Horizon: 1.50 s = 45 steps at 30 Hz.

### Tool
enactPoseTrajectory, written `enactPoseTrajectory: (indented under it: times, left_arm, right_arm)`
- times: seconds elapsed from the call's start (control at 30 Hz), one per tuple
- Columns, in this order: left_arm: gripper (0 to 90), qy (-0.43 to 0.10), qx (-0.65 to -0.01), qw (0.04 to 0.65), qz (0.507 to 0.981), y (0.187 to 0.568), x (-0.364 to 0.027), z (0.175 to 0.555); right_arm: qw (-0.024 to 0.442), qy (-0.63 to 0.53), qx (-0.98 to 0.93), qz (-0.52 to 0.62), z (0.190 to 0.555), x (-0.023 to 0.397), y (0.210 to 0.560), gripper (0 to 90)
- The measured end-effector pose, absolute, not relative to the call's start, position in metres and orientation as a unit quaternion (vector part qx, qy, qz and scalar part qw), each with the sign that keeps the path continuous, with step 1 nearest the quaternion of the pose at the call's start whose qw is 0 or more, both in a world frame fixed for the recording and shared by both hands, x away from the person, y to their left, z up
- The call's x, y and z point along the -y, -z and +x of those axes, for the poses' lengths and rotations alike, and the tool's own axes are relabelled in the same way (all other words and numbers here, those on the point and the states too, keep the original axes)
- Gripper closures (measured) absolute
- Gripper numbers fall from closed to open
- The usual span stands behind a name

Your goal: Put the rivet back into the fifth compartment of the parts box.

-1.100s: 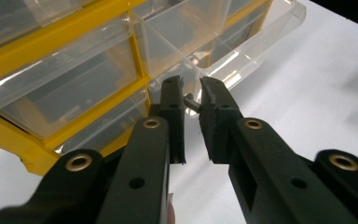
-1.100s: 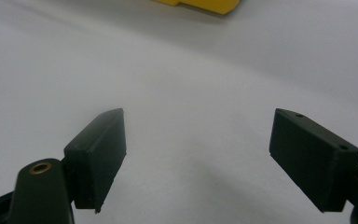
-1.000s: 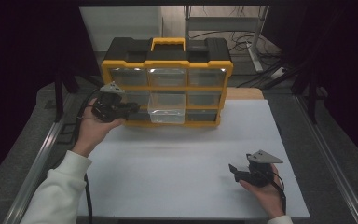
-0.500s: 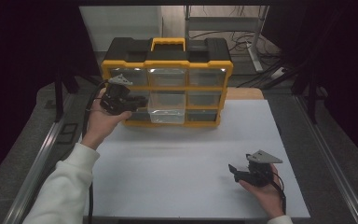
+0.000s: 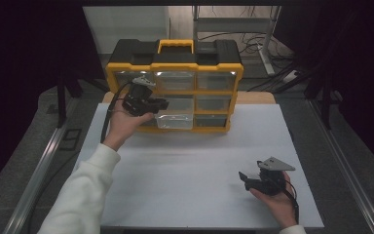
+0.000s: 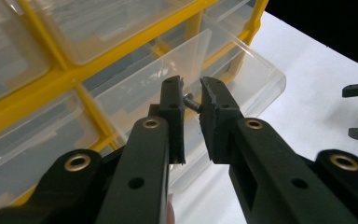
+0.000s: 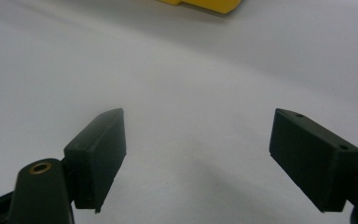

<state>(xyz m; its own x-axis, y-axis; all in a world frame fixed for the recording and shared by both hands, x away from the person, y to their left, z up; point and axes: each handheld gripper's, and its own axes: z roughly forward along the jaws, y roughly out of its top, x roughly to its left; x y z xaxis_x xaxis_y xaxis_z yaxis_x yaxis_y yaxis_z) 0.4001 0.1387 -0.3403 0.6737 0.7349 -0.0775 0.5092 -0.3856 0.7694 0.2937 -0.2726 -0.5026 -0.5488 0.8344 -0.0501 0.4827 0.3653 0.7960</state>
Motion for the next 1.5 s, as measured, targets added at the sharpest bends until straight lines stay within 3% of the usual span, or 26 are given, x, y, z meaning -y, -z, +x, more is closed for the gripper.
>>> enactPoseTrajectory:
  times: [0.7, 0.77, 0.8, 0.87, 1.0, 1.27, 1.5]
  left_arm:
    - [78.7, -0.134, -0.372, 0.403, 0.825, 0.346, -0.123, 0.405]
    - [70.6, -0.136, -0.373, 0.416, 0.818, 0.345, -0.123, 0.403]
    - [56.5, -0.140, -0.375, 0.422, 0.814, 0.345, -0.123, 0.401]
    - [36.9, -0.156, -0.383, 0.431, 0.802, 0.344, -0.125, 0.395]
    - [18.5, -0.152, -0.393, 0.440, 0.793, 0.344, -0.134, 0.389]
    - [10.7, -0.166, -0.396, 0.443, 0.787, 0.346, -0.157, 0.367]
    - [11.7, -0.166, -0.404, 0.446, 0.781, 0.354, -0.180, 0.350]
  right_arm:
    - [0.231, -0.382, -0.793, 0.415, 0.294, 0.274, 0.503, 19.4]
    - [0.231, -0.382, -0.793, 0.415, 0.294, 0.274, 0.503, 19.4]
    - [0.231, -0.382, -0.793, 0.415, 0.294, 0.273, 0.503, 19.4]
    - [0.230, -0.383, -0.792, 0.416, 0.294, 0.273, 0.502, 19.3]
    - [0.231, -0.383, -0.793, 0.415, 0.294, 0.273, 0.502, 19.4]
    - [0.232, -0.381, -0.792, 0.416, 0.294, 0.273, 0.502, 19.4]
    - [0.232, -0.381, -0.793, 0.415, 0.293, 0.273, 0.502, 19.3]
